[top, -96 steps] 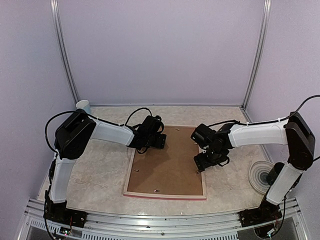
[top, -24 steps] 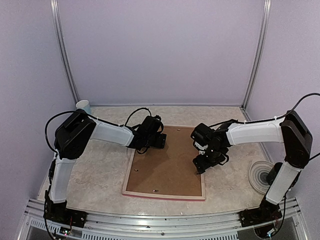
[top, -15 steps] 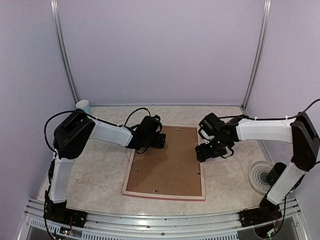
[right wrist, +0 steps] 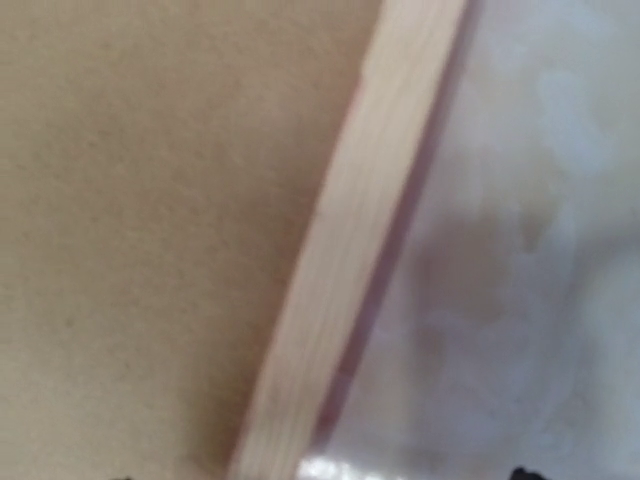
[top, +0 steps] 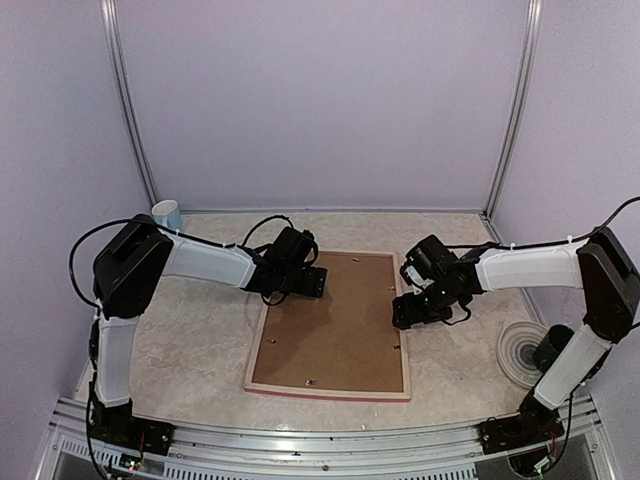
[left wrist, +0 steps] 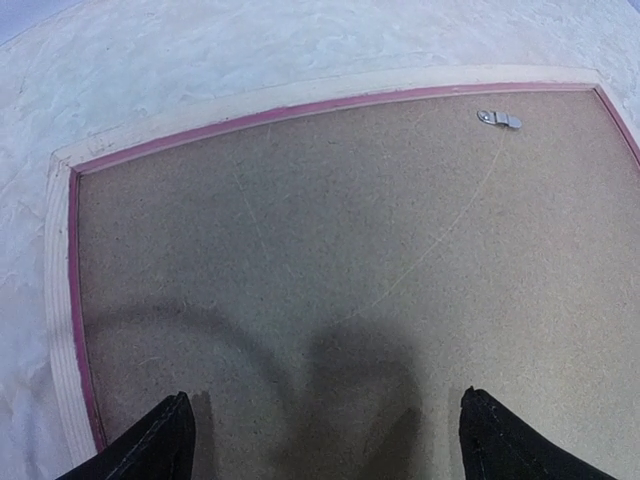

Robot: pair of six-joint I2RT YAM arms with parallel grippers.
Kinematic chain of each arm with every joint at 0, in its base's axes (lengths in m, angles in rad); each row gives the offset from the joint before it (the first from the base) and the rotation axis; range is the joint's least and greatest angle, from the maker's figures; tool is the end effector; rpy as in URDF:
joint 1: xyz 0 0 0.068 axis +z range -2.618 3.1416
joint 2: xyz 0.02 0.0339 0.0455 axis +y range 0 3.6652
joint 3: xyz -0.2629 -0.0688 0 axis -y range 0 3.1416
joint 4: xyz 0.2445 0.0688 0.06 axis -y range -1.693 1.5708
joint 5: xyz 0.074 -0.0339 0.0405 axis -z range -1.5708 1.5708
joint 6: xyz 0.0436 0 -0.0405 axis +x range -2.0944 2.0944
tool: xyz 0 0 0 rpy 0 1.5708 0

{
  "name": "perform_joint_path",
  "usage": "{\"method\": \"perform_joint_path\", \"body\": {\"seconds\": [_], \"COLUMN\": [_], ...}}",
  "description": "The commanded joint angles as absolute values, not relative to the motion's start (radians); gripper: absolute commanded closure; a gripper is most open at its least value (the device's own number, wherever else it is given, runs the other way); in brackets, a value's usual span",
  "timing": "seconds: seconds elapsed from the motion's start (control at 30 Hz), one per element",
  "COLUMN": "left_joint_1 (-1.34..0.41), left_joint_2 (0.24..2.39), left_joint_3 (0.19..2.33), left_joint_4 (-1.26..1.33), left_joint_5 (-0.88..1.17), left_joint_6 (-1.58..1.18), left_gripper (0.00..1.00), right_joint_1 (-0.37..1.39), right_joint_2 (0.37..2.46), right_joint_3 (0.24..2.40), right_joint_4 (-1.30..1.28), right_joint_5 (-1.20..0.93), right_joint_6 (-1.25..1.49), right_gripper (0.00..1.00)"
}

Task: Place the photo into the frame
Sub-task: Press the fastener onto the backboard, then hold the photo frame at the center of the board.

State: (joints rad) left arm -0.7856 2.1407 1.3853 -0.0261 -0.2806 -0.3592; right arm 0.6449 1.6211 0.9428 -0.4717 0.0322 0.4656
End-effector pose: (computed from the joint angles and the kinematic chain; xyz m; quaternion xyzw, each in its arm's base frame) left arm 0.3360 -0.3191 0.1293 0.1409 0.9047 -0.0977 0.3899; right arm 0.2480 0.1848 0.1620 -0.0842 0.9742 0.0967 0.1857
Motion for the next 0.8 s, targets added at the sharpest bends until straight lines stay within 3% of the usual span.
{"method": "perform_joint_path", "body": {"seconds": [0.0, 0.43, 0.77], "left_joint_1": [-0.778, -0.700, -0.668], "left_joint_2": [2.031, 1.884, 1.858], "left_joint_3": [1.361, 1.168, 1.093], "left_joint_4": [-0.099, -0.142, -0.086], "left_joint_5": [-0.301, -0.330, -0.241], "left_joint_6": [-0.381, -0.421, -0.448], "left_gripper": [0.09, 0.04, 0.05], "right_joint_1": [0.631, 0.595, 0.559], "right_joint_2": [1.615, 1.656, 1.689], "right_joint_3": [0.915, 0.907, 0.892], "right_joint_4": [-0.395, -0.299, -0.251], "right_joint_5": [0.003, -0.068, -0.137], "right_joint_6": [0.476, 0.459, 0.468], "right_gripper": [0.20, 0.25, 0.45]}}
